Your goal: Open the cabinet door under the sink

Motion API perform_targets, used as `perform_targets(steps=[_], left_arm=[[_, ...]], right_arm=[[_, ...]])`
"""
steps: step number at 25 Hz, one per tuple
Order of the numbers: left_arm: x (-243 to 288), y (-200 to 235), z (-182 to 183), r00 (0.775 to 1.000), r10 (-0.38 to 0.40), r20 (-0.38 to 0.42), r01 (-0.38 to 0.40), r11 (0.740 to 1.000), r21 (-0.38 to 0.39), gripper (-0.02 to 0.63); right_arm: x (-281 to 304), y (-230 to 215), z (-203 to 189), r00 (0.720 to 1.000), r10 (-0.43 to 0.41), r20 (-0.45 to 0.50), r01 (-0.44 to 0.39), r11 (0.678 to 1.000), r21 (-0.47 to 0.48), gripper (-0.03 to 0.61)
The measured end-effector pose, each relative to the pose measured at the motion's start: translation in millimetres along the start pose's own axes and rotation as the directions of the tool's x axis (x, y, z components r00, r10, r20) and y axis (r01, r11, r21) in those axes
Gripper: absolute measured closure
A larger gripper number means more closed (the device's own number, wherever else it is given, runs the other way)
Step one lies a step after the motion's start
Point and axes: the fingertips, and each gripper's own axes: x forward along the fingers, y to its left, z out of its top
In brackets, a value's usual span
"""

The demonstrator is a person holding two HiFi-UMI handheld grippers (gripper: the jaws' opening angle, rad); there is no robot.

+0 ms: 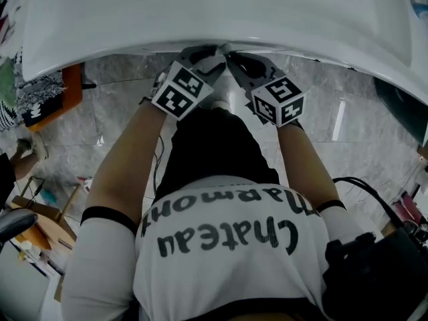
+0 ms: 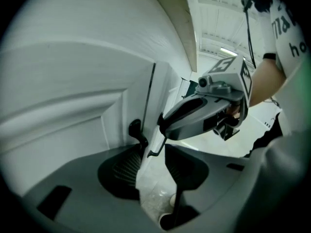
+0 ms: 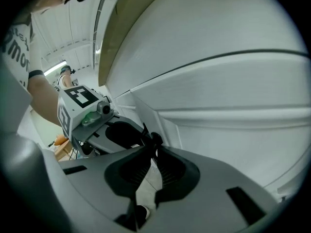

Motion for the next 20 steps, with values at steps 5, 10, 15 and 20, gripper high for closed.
perform_targets(steps=[5, 10, 15, 20], left_arm=[[-6, -1, -12, 0.995, 0.095, -0.028, -0.093, 0.994, 0.061, 0.568], [-13, -12, -24, 0.994, 0.087, -0.06, -0.079, 0.989, 0.127, 0.572], [-25, -30, -42, 0.993, 0.058, -0.106, -0.036, 0.979, 0.199, 0.572], [-34, -43, -54, 0.986, 0.047, -0.158, -0.009, 0.972, 0.236, 0.572]], right_arm=[[-9, 8, -11, 0.999, 0.003, -0.051, -0.006, 0.998, -0.055, 0.546], [-18, 18, -21, 0.996, 0.002, -0.089, -0.008, 0.997, -0.073, 0.546], [-30, 26, -32, 0.992, -0.002, -0.127, -0.01, 0.996, -0.093, 0.546], [-45, 32, -48, 0.985, -0.006, -0.175, -0.01, 0.996, -0.09, 0.548]])
